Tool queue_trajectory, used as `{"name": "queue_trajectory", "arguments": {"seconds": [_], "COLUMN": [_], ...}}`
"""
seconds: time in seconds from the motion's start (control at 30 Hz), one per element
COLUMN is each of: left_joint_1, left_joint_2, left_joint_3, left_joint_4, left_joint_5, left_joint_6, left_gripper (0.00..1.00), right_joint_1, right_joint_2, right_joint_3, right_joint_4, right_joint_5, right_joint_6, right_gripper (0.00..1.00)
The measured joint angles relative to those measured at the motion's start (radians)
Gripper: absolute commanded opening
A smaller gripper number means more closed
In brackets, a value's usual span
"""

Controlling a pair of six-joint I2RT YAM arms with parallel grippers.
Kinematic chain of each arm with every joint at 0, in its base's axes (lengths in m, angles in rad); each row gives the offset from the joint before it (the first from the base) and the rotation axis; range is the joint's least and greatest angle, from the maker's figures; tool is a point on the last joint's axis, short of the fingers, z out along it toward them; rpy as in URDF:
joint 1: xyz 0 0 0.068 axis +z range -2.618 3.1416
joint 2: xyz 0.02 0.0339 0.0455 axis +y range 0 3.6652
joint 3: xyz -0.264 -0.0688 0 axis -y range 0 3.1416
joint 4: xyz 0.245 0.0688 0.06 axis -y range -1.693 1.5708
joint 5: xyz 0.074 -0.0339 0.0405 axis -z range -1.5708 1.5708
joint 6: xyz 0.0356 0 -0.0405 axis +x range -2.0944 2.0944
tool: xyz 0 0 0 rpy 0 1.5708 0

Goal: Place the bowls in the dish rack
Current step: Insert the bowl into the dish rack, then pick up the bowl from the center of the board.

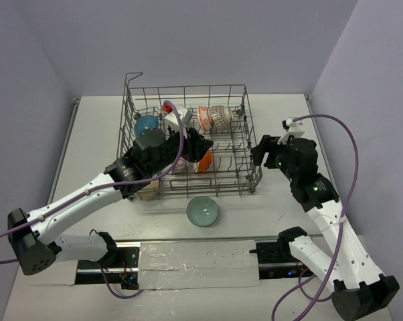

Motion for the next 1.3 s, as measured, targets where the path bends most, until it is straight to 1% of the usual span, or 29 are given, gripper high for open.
{"name": "queue_trajectory", "arguments": {"seconds": [0.17,0.3,0.4,0.43,0.47,0.5,0.67,0.73,0.87,1.13,1.3], "left_joint_1": [-0.056,-0.145,-0.205,-0.226,-0.245,-0.270,-0.374,-0.400,-0.421,-0.443,-0.469], "left_joint_2": [-0.003,-0.001,0.017,0.029,0.043,0.064,0.169,0.208,0.263,0.309,0.380], "left_joint_3": [0.100,0.112,0.111,0.110,0.108,0.101,0.065,0.047,0.024,0.017,0.016], "left_joint_4": [-0.226,-0.409,-0.507,-0.529,-0.546,-0.565,-0.628,-0.647,-0.652,-0.639,-0.633], "left_joint_5": [0.037,0.056,0.053,0.050,0.048,0.044,0.027,0.027,0.028,0.022,0.014], "left_joint_6": [0.112,0.158,0.178,0.182,0.184,0.190,0.198,0.198,0.198,0.198,0.198], "left_gripper": [0.44,0.46,0.46,0.47,0.51,0.53,0.55,0.56,0.58,0.58,0.58], "right_joint_1": [0.000,0.000,0.000,0.000,0.000,0.000,0.000,0.000,0.000,0.000,0.000], "right_joint_2": [-0.014,-0.014,-0.017,-0.019,-0.022,-0.026,-0.041,-0.042,-0.042,-0.041,-0.040], "right_joint_3": [-0.006,-0.006,-0.006,-0.006,-0.006,-0.006,-0.006,-0.006,-0.006,-0.006,-0.006], "right_joint_4": [0.000,0.000,0.000,0.000,0.000,0.000,0.000,0.000,0.000,0.000,0.000], "right_joint_5": [0.043,0.066,0.080,0.083,0.088,0.092,0.106,0.107,0.106,0.105,0.102], "right_joint_6": [0.009,0.016,0.019,0.019,0.019,0.019,0.019,0.019,0.019,0.019,0.019], "right_gripper": [0.78,0.79,0.80,0.80,0.80,0.80,0.80,0.80,0.80,0.80,0.80]}}
